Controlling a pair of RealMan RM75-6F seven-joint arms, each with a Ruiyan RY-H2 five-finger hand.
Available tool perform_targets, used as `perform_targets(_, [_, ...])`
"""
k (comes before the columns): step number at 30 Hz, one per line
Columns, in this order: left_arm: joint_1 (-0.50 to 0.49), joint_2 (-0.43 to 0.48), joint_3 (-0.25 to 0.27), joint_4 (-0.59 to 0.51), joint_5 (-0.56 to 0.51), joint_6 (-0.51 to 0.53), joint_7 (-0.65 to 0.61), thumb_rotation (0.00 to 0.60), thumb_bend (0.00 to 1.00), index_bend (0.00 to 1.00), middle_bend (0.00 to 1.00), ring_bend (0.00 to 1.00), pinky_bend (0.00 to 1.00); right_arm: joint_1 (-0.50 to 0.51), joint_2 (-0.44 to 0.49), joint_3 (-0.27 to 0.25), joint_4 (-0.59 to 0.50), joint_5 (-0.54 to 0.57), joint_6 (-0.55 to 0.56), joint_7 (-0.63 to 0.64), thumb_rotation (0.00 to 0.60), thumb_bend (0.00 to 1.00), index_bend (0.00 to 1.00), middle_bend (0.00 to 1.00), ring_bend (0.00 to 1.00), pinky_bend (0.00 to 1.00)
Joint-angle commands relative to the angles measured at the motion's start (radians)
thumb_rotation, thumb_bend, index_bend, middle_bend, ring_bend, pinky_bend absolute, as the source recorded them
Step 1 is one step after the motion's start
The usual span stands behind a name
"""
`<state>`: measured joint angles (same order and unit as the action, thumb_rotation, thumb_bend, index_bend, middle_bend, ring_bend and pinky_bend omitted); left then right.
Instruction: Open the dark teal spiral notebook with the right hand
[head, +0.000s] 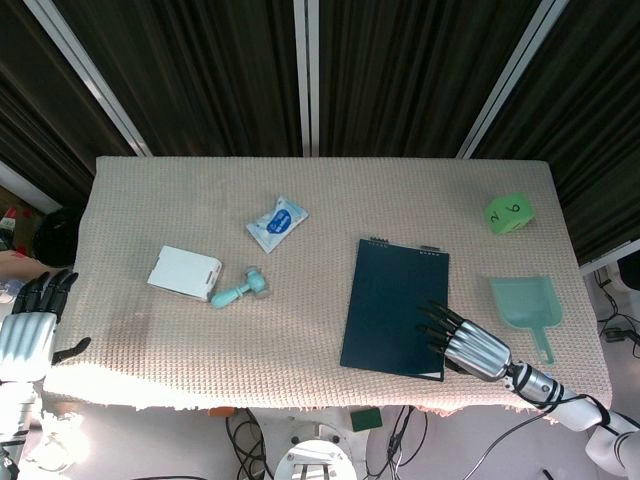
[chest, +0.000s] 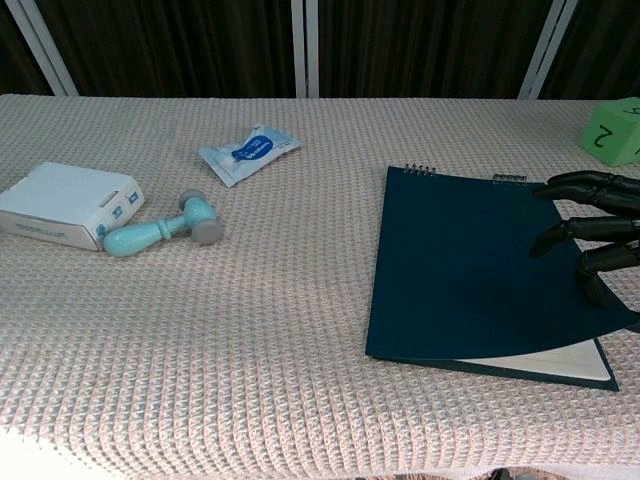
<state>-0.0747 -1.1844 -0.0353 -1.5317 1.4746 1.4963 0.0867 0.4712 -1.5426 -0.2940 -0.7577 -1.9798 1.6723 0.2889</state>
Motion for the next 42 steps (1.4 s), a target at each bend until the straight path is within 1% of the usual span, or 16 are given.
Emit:
perform_targets(1, [0.003, 0.0, 0.001, 0.003, 0.001, 0.003, -0.002, 0.599, 0.1, 0.08, 0.06, 0.01, 0.09, -0.004, 0.058, -0.003, -0.104, -0.014, 0.017, -0.031, 0.6, 0.53, 1.0, 0.25, 0.0, 0.0])
perform_targets(6, [0.009, 0.001, 0.001, 0.007, 0.0, 0.009, -0.006, 0.6, 0.1, 0.08, 0.06, 0.01, 0.09, -0.008, 0.118, -0.007, -0.222, -0.034, 0.029, -0.064, 0.6, 0.57, 1.0, 0.26, 0.0, 0.0])
perform_targets(8, [0.01, 0.001, 0.0, 0.008, -0.002, 0.01, -0.008, 0.599, 0.1, 0.08, 0.06, 0.01, 0.09, -0.008, 0.137, -0.001, -0.268, -0.033, 0.031, -0.064, 0.6, 0.57, 1.0, 0.26, 0.0, 0.0])
perform_targets(10, [0.01, 0.0, 0.0, 0.01, -0.003, 0.009, -0.01, 0.6, 0.1, 0.08, 0.06, 0.01, 0.09, -0.008, 0.146, 0.017, -0.303, -0.015, 0.026, -0.054, 0.6, 0.58, 1.0, 0.26, 0.0, 0.0])
perform_targets(12, [0.009, -0.002, -0.001, 0.013, -0.004, 0.006, -0.012, 0.6, 0.1, 0.08, 0.06, 0.01, 0.09, -0.002, 0.146, 0.053, -0.331, 0.027, 0.009, -0.033, 0.6, 0.58, 1.0, 0.26, 0.0, 0.0])
perform_targets(15, [0.008, -0.006, 0.0, 0.016, -0.004, 0.001, -0.015, 0.6, 0.1, 0.08, 0.06, 0.01, 0.09, 0.014, 0.136, 0.117, -0.367, 0.112, -0.037, 0.04, 0.6, 0.58, 1.0, 0.27, 0.0, 0.0])
perform_targets(18, [0.007, -0.006, -0.001, 0.02, -0.01, -0.004, -0.017, 0.6, 0.1, 0.08, 0.06, 0.01, 0.09, 0.043, 0.132, 0.188, -0.406, 0.222, -0.126, 0.139, 0.6, 0.61, 1.0, 0.27, 0.0, 0.0])
perform_targets(21, [0.006, -0.003, -0.006, 0.024, -0.021, -0.011, -0.02, 0.6, 0.1, 0.08, 0.06, 0.01, 0.09, 0.089, 0.127, 0.268, -0.425, 0.343, -0.256, 0.198, 0.6, 0.62, 1.0, 0.27, 0.0, 0.0])
perform_targets(22, [0.006, -0.003, -0.007, 0.024, -0.023, -0.013, -0.022, 0.6, 0.1, 0.08, 0.06, 0.01, 0.09, 0.11, 0.125, 0.303, -0.43, 0.395, -0.316, 0.216, 0.6, 0.62, 1.0, 0.27, 0.0, 0.0])
perform_targets(24, [0.006, -0.002, -0.008, 0.026, -0.024, -0.014, -0.026, 0.6, 0.1, 0.08, 0.06, 0.01, 0.09, 0.144, 0.118, 0.359, -0.426, 0.482, -0.412, 0.23, 0.6, 0.63, 1.0, 0.27, 0.0, 0.0])
perform_targets(25, [0.006, -0.001, -0.007, 0.027, -0.025, -0.016, -0.028, 0.6, 0.1, 0.08, 0.06, 0.01, 0.09, 0.166, 0.112, 0.399, -0.42, 0.546, -0.48, 0.24, 0.6, 0.63, 1.0, 0.27, 0.0, 0.0])
perform_targets(28, [0.006, 0.002, -0.006, 0.031, -0.031, -0.026, -0.033, 0.599, 0.1, 0.08, 0.06, 0.01, 0.09, 0.225, 0.095, 0.492, -0.382, 0.691, -0.637, 0.255, 0.6, 0.63, 1.0, 0.28, 0.0, 0.0])
perform_targets(32, [0.006, 0.007, -0.011, 0.032, -0.049, -0.036, -0.04, 0.599, 0.1, 0.08, 0.06, 0.01, 0.09, 0.286, 0.043, 0.588, -0.274, 0.836, -0.758, 0.221, 0.6, 0.63, 1.0, 0.29, 0.0, 0.0])
perform_targets(37, [0.001, 0.012, -0.018, 0.034, -0.058, -0.045, -0.05, 0.6, 0.1, 0.08, 0.06, 0.01, 0.09, 0.356, -0.033, 0.673, -0.107, 0.958, -0.856, 0.17, 0.6, 0.63, 1.0, 0.3, 0.0, 0.0])
perform_targets(39, [-0.001, 0.016, -0.018, 0.034, -0.063, -0.056, -0.054, 0.6, 0.1, 0.08, 0.06, 0.01, 0.09, 0.386, -0.062, 0.696, -0.034, 0.988, -0.89, 0.147, 0.6, 0.63, 1.0, 0.3, 0.0, 0.0])
perform_targets(42, [-0.005, 0.022, -0.02, 0.032, -0.071, -0.067, -0.056, 0.599, 0.1, 0.08, 0.06, 0.01, 0.09, 0.423, -0.103, 0.716, 0.061, 1.016, -0.93, 0.112, 0.6, 0.63, 1.0, 0.31, 0.0, 0.0])
